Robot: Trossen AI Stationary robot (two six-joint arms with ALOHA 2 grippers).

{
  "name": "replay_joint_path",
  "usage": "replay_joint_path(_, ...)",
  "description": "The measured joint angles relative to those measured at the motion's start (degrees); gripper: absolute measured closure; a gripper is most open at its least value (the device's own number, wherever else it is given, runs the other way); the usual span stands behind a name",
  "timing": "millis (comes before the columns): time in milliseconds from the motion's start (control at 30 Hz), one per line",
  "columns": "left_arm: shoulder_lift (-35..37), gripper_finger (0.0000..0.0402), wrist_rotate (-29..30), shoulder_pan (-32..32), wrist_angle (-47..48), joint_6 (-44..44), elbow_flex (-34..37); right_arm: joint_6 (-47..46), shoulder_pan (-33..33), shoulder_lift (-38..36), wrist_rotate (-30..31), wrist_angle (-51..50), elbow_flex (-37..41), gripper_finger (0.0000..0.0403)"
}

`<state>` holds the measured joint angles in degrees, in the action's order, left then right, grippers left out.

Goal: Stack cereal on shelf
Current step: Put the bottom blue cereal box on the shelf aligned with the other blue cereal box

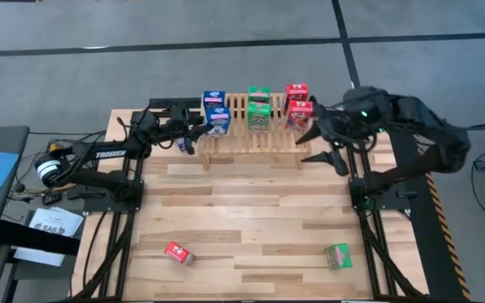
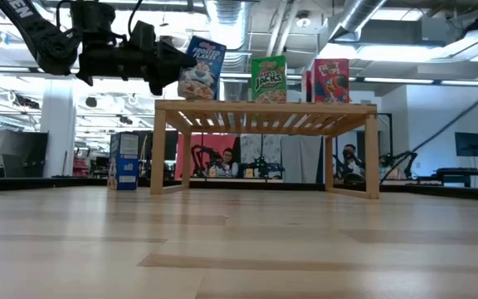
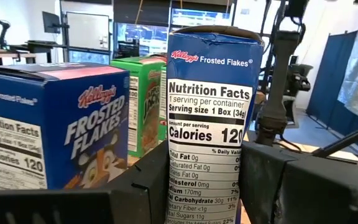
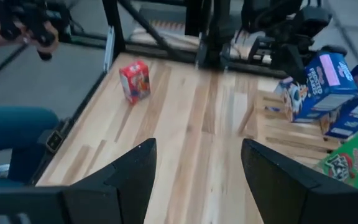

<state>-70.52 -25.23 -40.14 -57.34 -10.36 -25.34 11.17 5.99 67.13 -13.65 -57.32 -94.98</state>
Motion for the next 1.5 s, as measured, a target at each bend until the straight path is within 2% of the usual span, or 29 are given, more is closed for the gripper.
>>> replay_joint_path(333,0.0,0.0266,0.0,0.0,-0.1,-0.4,0.0,-2.8,0.0,-22.1,0.0,23.6,34.8,0.0142)
replay_joint_path(700,0.0,0.0266,0.1,0.0,-0.1,-0.7,0.0,-7.0,0.0,-37.3,0.2,37.5,59.6,0.0142)
replay_joint_path(1067,0.0,0.0266,0.1,0.0,-0.1,-1.5,0.0,-9.5,0.0,-47.8,0.2,47.2,74.7,0.0142)
replay_joint_path(1333,0.0,0.0266,0.1,0.0,-0.1,-1.5,0.0,-10.2,0.1,-52.5,0.4,49.0,80.1,0.0142)
replay_joint_path(1500,0.0,0.0266,0.1,0.0,-0.1,-1.5,0.0,-11.4,0.1,-55.8,2.5,50.0,83.9,0.0142)
